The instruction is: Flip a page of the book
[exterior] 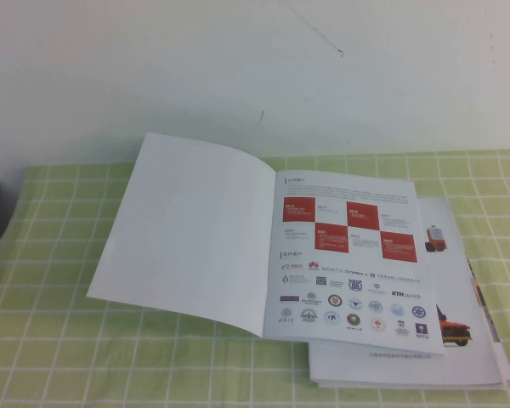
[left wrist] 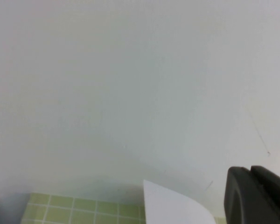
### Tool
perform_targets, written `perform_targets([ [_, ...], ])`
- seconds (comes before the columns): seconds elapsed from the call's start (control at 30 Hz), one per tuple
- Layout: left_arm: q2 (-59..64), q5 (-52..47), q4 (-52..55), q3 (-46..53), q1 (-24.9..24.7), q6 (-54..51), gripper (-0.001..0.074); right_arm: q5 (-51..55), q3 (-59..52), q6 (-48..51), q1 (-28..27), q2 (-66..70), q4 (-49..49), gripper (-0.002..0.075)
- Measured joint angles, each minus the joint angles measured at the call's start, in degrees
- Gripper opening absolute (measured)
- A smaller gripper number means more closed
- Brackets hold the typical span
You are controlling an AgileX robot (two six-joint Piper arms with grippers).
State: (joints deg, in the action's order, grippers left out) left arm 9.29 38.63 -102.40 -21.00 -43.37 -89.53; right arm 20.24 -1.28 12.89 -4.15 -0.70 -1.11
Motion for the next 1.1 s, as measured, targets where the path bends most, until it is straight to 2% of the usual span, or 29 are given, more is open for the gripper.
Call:
perform_targets([
  [0.37,0.00,-4.92,0.84,0.37,0.00,2.77,-0.0004,0.00,0.00,0.00,0.00,0.00,0.00,-0.0003],
  [0.4,0.00,-5.25,3.79,1.10,0.00,4.70,-0.0004,0.00,0.00,0.00,0.00,0.00,0.00,-0.0003],
  [0.5,0.00,-6.59,23.47,6.09,1.74,25.62,-0.0004,0.00,0.00,0.00,0.00,0.00,0.00,-0.0003],
  [0.57,0.00,-7.71,39.99,10.81,5.49,45.31,-0.0004,0.00,0.00,0.00,0.00,0.00,0.00,-0.0003],
  [0.63,0.00,-11.60,51.97,14.31,11.86,59.28,-0.0004,0.00,0.00,-0.09,0.00,0.00,0.00,-0.0003],
  [0.73,-0.14,-28.66,65.95,16.63,23.43,72.88,-0.0004,0.00,0.00,-0.09,-0.10,0.00,0.00,-0.0003],
  [0.83,-1.65,-50.93,79.94,16.90,33.52,77.88,-0.0004,0.00,0.00,-0.09,-0.10,0.00,0.00,-0.0003],
  [0.87,-2.48,-55.50,82.53,17.54,36.26,78.74,-0.0004,0.00,0.00,-0.09,-0.10,0.00,-0.04,-0.0003],
  [0.97,-5.94,-60.66,86.41,19.17,41.27,79.70,-0.0004,0.09,0.00,-0.09,-0.10,0.00,-0.04,-0.0003],
  [1.1,-9.52,-60.58,90.67,21.37,44.13,80.38,-0.0004,0.09,0.00,-0.09,-0.10,0.00,-0.14,-0.0003],
])
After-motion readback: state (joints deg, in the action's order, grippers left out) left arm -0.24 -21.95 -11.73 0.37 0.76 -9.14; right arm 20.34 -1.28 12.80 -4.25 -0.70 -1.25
